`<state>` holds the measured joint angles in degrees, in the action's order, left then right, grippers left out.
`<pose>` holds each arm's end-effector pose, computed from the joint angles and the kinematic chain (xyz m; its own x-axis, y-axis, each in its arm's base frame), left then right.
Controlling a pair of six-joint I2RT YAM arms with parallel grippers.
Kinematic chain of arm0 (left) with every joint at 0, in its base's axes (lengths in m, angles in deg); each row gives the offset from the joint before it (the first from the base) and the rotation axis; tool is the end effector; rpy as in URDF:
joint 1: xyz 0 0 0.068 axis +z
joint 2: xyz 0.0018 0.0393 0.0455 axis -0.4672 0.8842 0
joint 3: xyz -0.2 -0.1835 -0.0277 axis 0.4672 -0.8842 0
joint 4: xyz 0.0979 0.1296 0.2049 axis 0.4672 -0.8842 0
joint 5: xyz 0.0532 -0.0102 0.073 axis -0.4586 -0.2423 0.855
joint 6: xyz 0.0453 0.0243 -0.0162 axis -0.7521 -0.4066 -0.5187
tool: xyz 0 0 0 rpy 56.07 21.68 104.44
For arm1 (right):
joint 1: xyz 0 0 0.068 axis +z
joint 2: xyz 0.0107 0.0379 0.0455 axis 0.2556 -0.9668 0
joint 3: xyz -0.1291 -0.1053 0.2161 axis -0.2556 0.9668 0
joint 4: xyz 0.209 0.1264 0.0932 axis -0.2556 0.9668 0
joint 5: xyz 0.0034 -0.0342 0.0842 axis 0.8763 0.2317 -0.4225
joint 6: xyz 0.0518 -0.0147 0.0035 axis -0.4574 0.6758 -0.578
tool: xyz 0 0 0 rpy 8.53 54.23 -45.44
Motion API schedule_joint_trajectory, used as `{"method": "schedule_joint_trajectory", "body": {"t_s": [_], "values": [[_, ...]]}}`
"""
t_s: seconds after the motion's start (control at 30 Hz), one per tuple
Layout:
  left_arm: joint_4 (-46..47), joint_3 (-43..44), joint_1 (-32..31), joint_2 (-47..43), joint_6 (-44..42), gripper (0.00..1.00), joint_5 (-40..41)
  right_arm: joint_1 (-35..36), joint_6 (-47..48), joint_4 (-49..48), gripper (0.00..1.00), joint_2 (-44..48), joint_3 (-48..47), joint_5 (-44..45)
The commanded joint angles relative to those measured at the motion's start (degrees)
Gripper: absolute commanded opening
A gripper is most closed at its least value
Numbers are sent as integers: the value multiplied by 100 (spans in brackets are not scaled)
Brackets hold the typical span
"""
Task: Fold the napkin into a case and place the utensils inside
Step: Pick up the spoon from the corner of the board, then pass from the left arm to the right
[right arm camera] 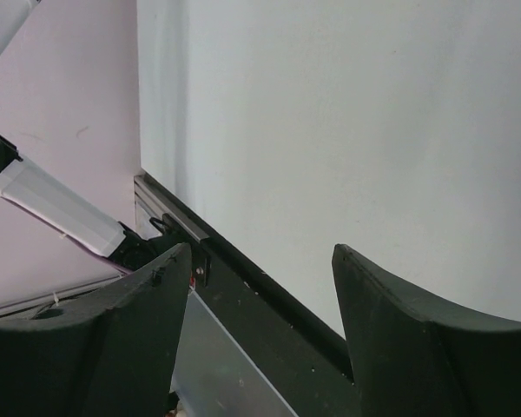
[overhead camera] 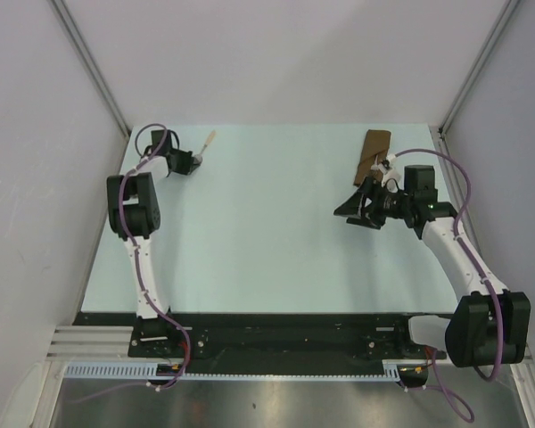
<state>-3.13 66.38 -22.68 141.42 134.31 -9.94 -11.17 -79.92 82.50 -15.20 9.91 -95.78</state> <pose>0.5167 0.0410 0.1300 -0.2749 -0.9533 -0.1250 -0.6740 0.2838 -0.6821 0.2528 0.0415 0.2797 -0.8603 0.2669 -0.4344 -0.1961 0.6133 0.7651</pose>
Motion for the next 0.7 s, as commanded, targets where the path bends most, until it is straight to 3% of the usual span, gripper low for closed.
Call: {"method": "schedule_joint_trajectory", "body": {"t_s": [0.0, 0.17, 0.33, 0.37, 0.4, 0.5, 0.6, 0.67], "values": [[294, -256, 125, -82, -80, 0, -194, 294, -136, -360, 73, -71, -51, 251], [1793, -1678, -33, -1083, 24, 0, -1099, 866, -417, -791, 80, -930, -322, 401], [3051, -3989, -664, -2908, 173, 0, -1829, 1507, -1180, -2143, 83, -1748, -613, 586], [3395, -4367, -753, -3157, 566, 0, -1934, 1717, -1287, -2372, 83, -2046, -701, 612], [3790, -5163, -963, -3438, 787, 0, -1970, 1806, -1418, -2870, 83, -2223, -736, 673], [4653, -6282, -1534, -4291, 1517, 0, -1848, 2167, -1920, -3776, 82, -2697, -745, 979], [5164, -6978, -2079, -4969, 2115, 0, -1418, 2456, -2350, -4488, 81, -2936, -676, 1243], [4928, -7104, -2318, -5328, 2326, 0, -1163, 2597, -2308, -4685, 81, -2875, -640, 1498]]}}
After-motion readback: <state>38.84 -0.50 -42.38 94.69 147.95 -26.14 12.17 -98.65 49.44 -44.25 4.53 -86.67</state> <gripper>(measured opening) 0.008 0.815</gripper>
